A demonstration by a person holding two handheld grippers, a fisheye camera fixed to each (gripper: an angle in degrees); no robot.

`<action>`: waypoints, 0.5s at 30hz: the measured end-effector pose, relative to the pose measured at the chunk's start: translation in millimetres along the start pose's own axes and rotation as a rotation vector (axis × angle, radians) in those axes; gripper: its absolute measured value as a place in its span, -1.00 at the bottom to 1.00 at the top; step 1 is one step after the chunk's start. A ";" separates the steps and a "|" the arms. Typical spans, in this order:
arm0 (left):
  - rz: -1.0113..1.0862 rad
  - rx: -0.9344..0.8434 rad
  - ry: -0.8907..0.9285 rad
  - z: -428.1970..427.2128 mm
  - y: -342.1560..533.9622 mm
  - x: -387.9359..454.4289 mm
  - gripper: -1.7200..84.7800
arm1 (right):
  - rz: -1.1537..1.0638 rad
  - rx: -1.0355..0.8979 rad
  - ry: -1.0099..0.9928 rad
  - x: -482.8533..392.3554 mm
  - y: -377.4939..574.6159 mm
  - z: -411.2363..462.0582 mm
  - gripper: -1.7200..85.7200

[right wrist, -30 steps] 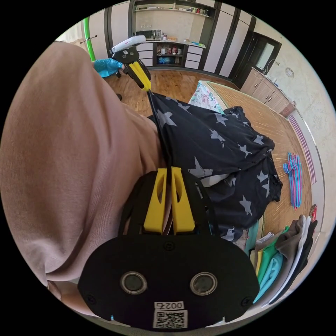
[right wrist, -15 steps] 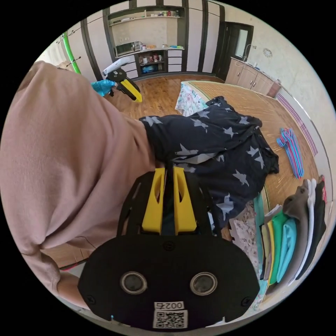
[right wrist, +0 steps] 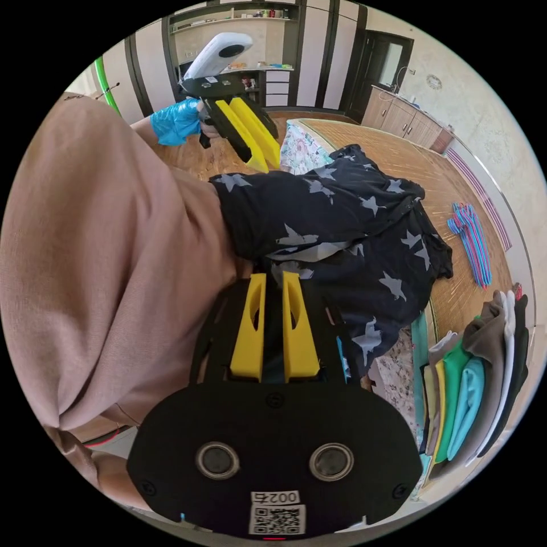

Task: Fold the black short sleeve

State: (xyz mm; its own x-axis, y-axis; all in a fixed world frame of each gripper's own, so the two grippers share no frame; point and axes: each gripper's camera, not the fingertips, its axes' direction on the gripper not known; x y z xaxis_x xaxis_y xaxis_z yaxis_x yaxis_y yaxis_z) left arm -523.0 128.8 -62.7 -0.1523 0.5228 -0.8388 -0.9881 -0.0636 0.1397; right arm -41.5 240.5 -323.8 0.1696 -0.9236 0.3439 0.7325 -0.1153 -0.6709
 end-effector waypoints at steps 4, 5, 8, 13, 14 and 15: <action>0.078 -0.026 0.083 37.6 -47.3 14.0 -0.88 | 0.061 0.050 -0.011 8.4 15.2 10.6 -0.95; 0.091 -0.028 0.112 46.5 -58.5 17.8 -0.86 | 0.089 0.076 -0.009 11.6 21.2 11.1 -0.96; 0.110 -0.060 0.192 70.4 -84.7 26.0 -0.82 | 0.166 0.149 -0.002 18.9 36.5 12.1 -0.97; 0.137 -0.134 0.206 101.2 -115.6 41.1 -0.80 | 0.223 0.241 0.014 17.0 54.2 15.5 -0.97; 0.136 -0.145 0.205 105.2 -121.5 43.2 -0.80 | 0.223 0.265 0.009 14.5 57.2 15.5 -0.97; 0.136 -0.147 0.207 106.6 -124.3 44.2 -0.81 | 0.221 0.277 0.003 13.2 58.6 15.8 -0.97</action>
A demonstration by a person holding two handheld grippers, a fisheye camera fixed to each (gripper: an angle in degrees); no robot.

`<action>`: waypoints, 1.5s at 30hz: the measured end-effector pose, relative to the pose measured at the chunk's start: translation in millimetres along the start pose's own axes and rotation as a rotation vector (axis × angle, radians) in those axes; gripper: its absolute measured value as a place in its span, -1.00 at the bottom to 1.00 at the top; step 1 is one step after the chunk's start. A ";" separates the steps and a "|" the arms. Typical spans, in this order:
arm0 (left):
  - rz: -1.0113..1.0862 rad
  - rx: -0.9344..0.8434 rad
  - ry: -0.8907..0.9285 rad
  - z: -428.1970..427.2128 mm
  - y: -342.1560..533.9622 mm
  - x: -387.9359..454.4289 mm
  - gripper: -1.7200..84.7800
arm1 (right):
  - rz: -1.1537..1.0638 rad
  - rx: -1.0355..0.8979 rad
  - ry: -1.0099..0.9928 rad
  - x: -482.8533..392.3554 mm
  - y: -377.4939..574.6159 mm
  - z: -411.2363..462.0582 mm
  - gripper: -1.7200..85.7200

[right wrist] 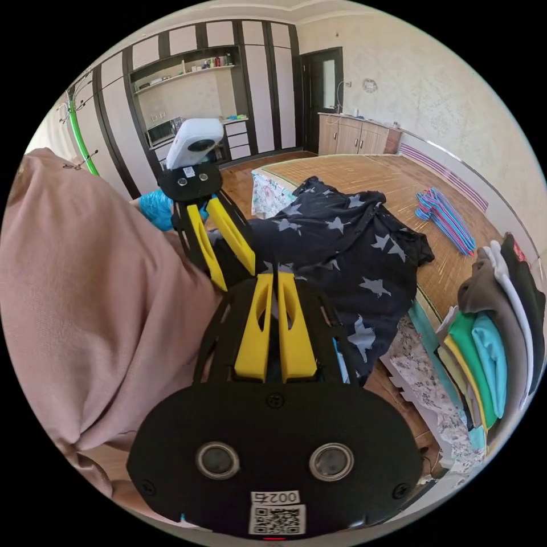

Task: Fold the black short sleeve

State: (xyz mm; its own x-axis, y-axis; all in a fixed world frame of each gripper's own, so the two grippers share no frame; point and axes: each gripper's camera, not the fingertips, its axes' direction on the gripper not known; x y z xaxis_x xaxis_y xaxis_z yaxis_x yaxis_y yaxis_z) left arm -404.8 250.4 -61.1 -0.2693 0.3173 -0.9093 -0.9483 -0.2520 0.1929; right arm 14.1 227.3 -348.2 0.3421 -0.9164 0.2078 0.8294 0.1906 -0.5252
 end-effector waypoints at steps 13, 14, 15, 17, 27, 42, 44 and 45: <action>-0.045 0.027 -0.042 -18.4 -32.3 13.3 -0.91 | -0.111 -0.074 -0.140 -37.1 9.9 71.0 -0.96; -0.054 0.033 -0.061 -23.3 -32.5 14.1 -0.89 | -0.126 -0.088 -0.141 -43.9 8.7 79.2 -0.96; -0.060 0.035 -0.072 -25.7 -32.7 14.3 -0.88 | -0.134 -0.095 -0.143 -47.6 8.2 83.1 -0.96; -0.078 0.040 -0.121 -32.9 -36.1 15.7 -0.84 | -0.168 -0.137 -0.158 -62.7 7.2 98.8 -0.95; 0.103 0.030 -0.090 -25.1 -84.3 46.2 -0.94 | -0.119 -0.147 -0.131 -103.6 46.6 80.9 -0.83; 0.067 0.005 -0.115 -50.8 -104.0 66.6 -0.83 | 0.533 -0.103 0.205 -72.3 247.3 79.3 -0.78; 0.077 -0.020 -0.115 -50.4 -110.5 69.7 -0.79 | 0.540 -0.122 0.205 -92.6 251.9 84.9 -0.90; 0.084 -0.021 -0.115 -50.3 -112.1 71.1 -0.79 | 0.533 -0.121 0.212 -99.9 252.3 83.1 -0.92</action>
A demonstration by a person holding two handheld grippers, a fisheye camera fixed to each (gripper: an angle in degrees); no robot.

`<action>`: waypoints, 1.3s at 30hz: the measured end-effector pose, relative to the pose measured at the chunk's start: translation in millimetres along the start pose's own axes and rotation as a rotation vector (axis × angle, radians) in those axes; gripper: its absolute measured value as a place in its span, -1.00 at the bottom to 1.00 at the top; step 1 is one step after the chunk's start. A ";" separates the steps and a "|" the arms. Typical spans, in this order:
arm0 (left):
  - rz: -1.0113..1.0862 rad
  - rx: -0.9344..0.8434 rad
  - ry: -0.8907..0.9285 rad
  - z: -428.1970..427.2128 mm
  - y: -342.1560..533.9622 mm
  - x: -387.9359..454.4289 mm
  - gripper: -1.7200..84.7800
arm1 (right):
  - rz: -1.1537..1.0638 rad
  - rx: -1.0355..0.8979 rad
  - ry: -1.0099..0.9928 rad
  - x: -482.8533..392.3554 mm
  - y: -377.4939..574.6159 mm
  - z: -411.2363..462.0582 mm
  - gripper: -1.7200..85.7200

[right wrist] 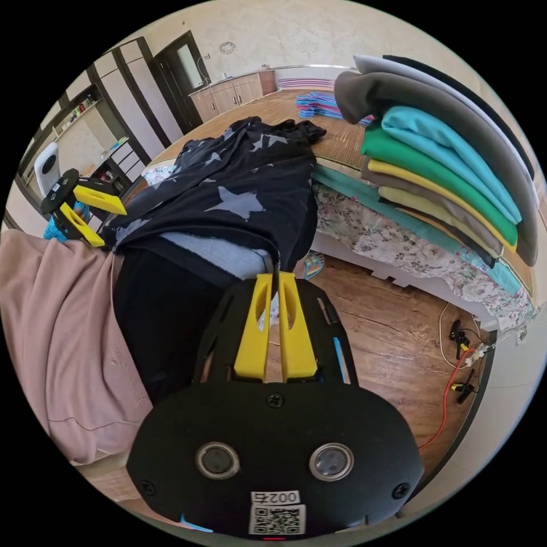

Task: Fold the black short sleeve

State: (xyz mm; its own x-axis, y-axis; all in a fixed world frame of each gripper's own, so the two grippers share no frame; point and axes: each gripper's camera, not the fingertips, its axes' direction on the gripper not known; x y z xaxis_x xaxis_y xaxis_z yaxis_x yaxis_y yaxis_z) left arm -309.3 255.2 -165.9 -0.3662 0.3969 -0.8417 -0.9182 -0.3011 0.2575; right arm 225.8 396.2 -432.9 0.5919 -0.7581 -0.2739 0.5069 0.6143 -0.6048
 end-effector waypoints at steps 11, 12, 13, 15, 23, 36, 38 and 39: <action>0.087 -0.019 0.009 7.3 -22.7 18.0 -0.93 | -0.083 0.114 0.217 -78.5 89.4 -122.1 -0.98; 0.087 -0.016 0.010 6.0 -21.9 18.6 -0.95 | -0.081 0.116 0.235 -81.0 91.3 -124.1 -0.98; 0.085 -0.004 0.009 1.8 -19.8 19.7 -0.97 | -0.073 0.132 0.266 -85.3 94.1 -129.8 -0.98; 0.075 0.013 -0.001 -5.6 -15.5 20.1 -0.99 | -0.059 0.172 0.269 -90.7 96.5 -142.0 -0.98; 0.032 0.066 0.030 -20.3 5.9 14.3 -0.99 | -0.102 0.164 0.349 -114.2 88.7 -173.7 -0.98; 0.041 0.036 0.052 -1.2 10.0 10.7 -0.99 | -0.016 0.025 0.448 -57.3 75.7 -136.3 -0.98; 0.026 0.047 0.064 -2.3 15.3 6.1 -0.97 | 0.021 0.049 0.379 -34.8 69.3 -142.8 -0.98; 0.022 0.050 0.069 -3.0 16.6 4.8 -0.97 | 0.023 0.055 0.361 -30.7 66.1 -143.9 -0.98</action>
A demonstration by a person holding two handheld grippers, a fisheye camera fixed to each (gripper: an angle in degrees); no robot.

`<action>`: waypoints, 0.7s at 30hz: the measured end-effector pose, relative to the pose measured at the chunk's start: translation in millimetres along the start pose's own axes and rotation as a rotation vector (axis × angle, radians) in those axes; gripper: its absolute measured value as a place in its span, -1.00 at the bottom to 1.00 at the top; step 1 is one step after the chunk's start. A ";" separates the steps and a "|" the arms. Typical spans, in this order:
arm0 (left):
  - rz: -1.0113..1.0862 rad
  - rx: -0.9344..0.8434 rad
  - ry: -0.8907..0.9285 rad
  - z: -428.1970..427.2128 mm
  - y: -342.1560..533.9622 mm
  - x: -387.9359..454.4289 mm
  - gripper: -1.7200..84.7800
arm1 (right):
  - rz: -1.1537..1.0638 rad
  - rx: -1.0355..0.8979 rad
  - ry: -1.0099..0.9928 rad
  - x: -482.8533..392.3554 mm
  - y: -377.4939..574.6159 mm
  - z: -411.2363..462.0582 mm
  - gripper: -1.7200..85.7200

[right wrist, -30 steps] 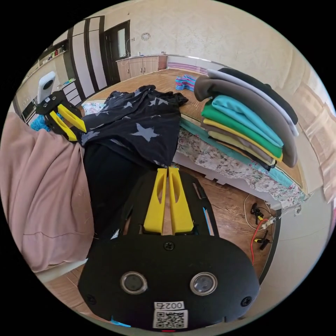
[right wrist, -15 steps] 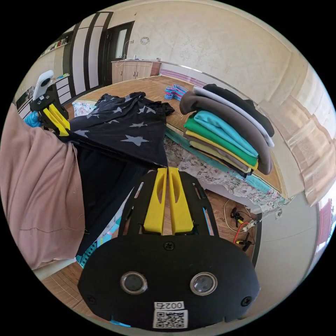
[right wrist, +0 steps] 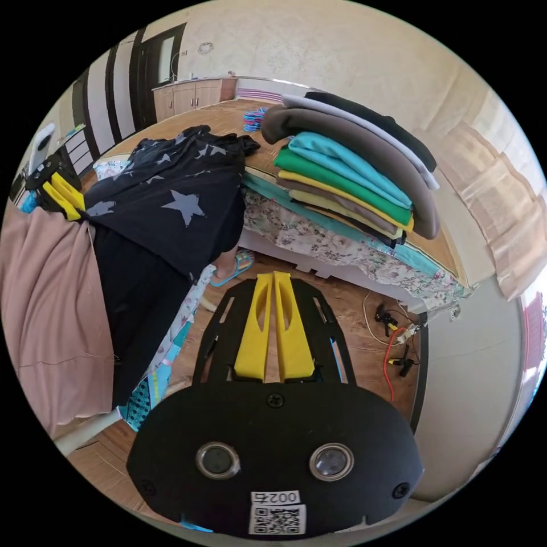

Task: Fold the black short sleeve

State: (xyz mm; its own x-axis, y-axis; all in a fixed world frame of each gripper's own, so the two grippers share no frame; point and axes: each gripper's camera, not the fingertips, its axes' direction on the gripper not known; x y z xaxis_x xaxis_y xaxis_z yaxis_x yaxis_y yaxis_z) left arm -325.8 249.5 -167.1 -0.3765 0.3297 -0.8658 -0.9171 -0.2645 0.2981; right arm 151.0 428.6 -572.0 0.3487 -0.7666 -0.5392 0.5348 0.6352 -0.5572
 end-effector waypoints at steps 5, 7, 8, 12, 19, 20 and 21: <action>-0.033 0.021 -0.011 -12.0 16.7 -9.7 -0.91 | -0.087 0.049 -0.163 -0.7 -56.7 13.2 -0.98; -0.046 0.015 -0.025 -14.1 22.9 -13.1 -0.90 | -0.132 0.084 -0.235 -9.9 -84.2 15.4 -0.97; -0.054 0.009 -0.029 -14.1 26.6 -15.5 -0.88 | -0.165 0.109 -0.286 -17.4 -104.8 16.5 -0.96; -0.072 -0.001 -0.016 -6.5 33.8 -22.6 -0.84 | -0.286 0.178 -0.491 -47.8 -172.3 23.1 -0.91; -0.090 -0.039 -0.020 14.5 35.2 -33.0 -0.90 | -0.577 0.135 -0.655 -139.5 -292.3 72.2 -0.83; -0.097 -0.043 -0.026 16.9 37.0 -34.9 -0.93 | -0.606 0.113 -0.665 -150.4 -307.6 84.2 -0.83; -0.099 -0.049 -0.036 18.4 38.2 -35.5 -0.95 | -0.620 0.102 -0.667 -155.2 -314.8 90.0 -0.82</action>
State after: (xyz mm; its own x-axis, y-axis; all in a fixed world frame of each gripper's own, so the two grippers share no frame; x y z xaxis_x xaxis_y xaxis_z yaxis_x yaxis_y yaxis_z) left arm -349.9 244.3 -117.5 -0.2900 0.3887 -0.8745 -0.9428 -0.2728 0.1914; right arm -2.2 339.2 -256.1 0.3322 -0.8829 0.3319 0.8286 0.1050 -0.5500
